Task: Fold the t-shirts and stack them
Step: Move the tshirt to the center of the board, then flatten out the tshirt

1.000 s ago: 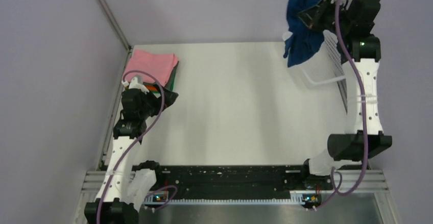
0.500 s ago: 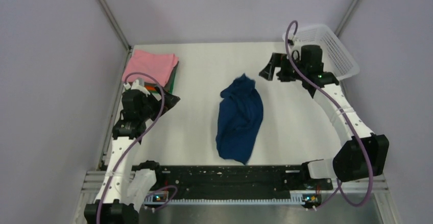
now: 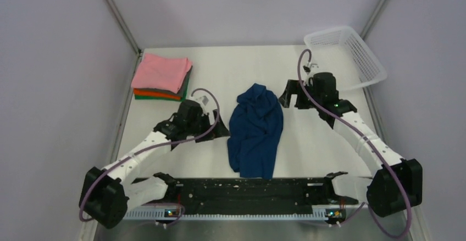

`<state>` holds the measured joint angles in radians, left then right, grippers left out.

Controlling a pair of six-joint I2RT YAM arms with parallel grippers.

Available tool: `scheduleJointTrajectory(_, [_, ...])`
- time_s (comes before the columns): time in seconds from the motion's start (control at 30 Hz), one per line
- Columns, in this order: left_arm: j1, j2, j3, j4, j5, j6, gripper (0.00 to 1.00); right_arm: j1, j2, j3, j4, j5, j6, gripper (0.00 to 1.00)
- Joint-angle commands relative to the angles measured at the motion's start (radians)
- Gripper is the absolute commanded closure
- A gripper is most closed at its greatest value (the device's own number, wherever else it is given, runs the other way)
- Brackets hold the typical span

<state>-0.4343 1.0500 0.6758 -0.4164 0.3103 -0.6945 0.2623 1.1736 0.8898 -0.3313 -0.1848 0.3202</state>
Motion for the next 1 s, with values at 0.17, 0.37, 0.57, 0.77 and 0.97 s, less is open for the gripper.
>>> scheduleJointTrajectory(0.17, [-0.244, 0.237, -0.004, 0.087, -0.127, -0.125, 0.29, 0.273, 0.283, 0.169, 0.076, 0.172, -0.047, 0.07])
scheduleJointTrajectory(0.37, [-0.263, 0.344, 0.004, 0.169, -0.122, -0.153, 0.38, 0.327, 0.512, 0.301, 0.052, 0.301, 0.015, 0.20])
scheduleJointTrajectory(0.57, [-0.267, 0.466, 0.035, 0.223, -0.140, -0.169, 0.61, 0.332, 0.660, 0.399, 0.057, 0.350, 0.030, 0.31])
scheduleJointTrajectory(0.77, [-0.267, 0.526, 0.075, 0.191, -0.215, -0.183, 1.00, 0.333, 0.699, 0.422, 0.058, 0.471, 0.054, 0.73])
scheduleJointTrajectory(0.97, [-0.267, 0.354, 0.117, 0.061, -0.493, -0.183, 1.00, 0.333, 0.582, 0.389, 0.037, 0.567, 0.021, 1.00])
